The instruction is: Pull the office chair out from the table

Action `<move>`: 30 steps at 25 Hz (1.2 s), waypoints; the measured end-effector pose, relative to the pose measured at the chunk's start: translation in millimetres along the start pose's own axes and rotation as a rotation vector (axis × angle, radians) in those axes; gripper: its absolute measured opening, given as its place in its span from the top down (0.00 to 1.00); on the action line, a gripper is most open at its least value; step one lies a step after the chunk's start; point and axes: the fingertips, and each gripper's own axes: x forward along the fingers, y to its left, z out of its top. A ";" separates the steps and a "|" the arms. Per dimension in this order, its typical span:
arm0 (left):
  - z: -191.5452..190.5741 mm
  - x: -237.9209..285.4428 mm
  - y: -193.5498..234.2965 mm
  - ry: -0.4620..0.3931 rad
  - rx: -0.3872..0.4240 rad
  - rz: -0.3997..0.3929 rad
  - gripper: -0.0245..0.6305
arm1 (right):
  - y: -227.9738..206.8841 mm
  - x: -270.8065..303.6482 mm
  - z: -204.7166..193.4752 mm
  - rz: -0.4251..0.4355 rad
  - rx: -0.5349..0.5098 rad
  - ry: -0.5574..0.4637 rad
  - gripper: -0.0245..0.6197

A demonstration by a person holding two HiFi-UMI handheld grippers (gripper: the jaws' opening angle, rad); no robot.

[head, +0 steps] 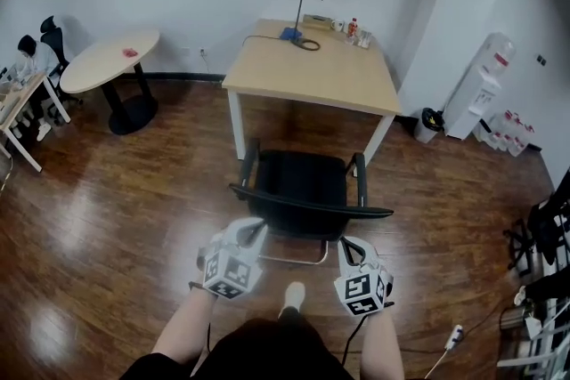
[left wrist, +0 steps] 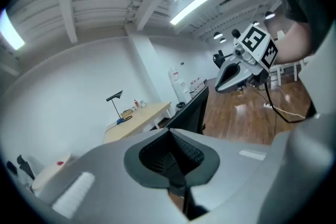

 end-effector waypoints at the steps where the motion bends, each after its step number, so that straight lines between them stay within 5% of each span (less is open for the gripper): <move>1: 0.4 -6.6 0.1 -0.021 -0.030 0.009 0.96 | 3.1 -5.1 -0.6 -0.001 0.070 -0.017 0.94; 4: -0.2 -27.9 2.0 -0.084 -0.093 0.034 0.96 | 14.6 -19.8 2.0 -0.024 0.187 -0.062 0.94; 13: 14.8 -76.2 12.3 -0.235 -0.197 0.095 0.96 | 35.2 -63.0 26.9 -0.039 0.271 -0.187 0.94; 23: 28.8 -110.2 9.0 -0.285 -0.270 0.151 0.96 | 31.1 -85.3 37.3 -0.019 0.271 -0.250 0.94; 30: 54.6 -127.5 -36.5 -0.308 -0.295 0.162 0.96 | 29.1 -131.0 24.5 0.004 0.282 -0.305 0.94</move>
